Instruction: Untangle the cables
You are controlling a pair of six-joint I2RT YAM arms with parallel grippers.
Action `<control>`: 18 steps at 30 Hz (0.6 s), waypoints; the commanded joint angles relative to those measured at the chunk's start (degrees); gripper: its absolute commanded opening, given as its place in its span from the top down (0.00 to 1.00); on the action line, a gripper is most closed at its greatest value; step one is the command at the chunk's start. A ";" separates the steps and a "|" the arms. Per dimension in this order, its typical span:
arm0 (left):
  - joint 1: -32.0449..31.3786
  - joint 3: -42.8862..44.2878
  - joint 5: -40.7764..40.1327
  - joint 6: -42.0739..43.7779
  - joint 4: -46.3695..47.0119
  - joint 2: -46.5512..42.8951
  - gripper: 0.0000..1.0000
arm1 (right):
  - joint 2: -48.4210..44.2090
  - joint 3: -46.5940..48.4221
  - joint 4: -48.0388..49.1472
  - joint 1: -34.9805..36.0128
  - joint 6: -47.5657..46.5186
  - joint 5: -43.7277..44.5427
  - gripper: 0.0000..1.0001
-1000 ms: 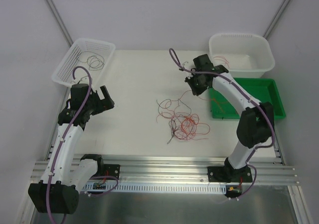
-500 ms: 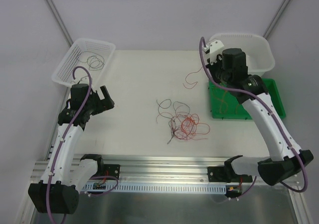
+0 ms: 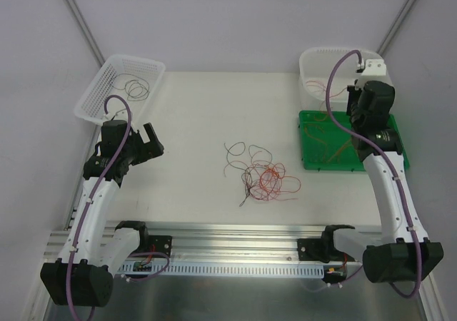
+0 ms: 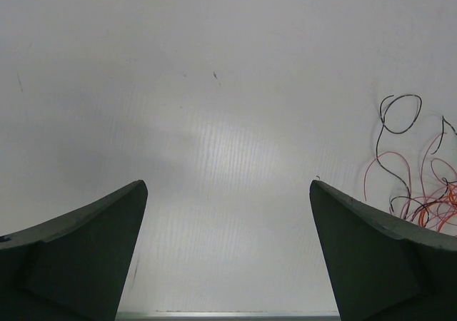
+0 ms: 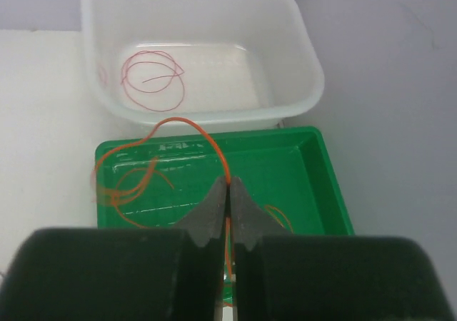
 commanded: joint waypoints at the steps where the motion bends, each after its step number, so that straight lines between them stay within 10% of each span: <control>1: 0.66 -0.28 1.01 1.25 1.60 -0.93 0.01 | -1.32 -3.25 10.30 -5.44 8.93 1.48 0.99; 18: 0.66 -0.37 1.89 1.33 1.69 -0.84 0.01 | 9.65 -16.18 11.92 -20.30 34.25 3.67 0.96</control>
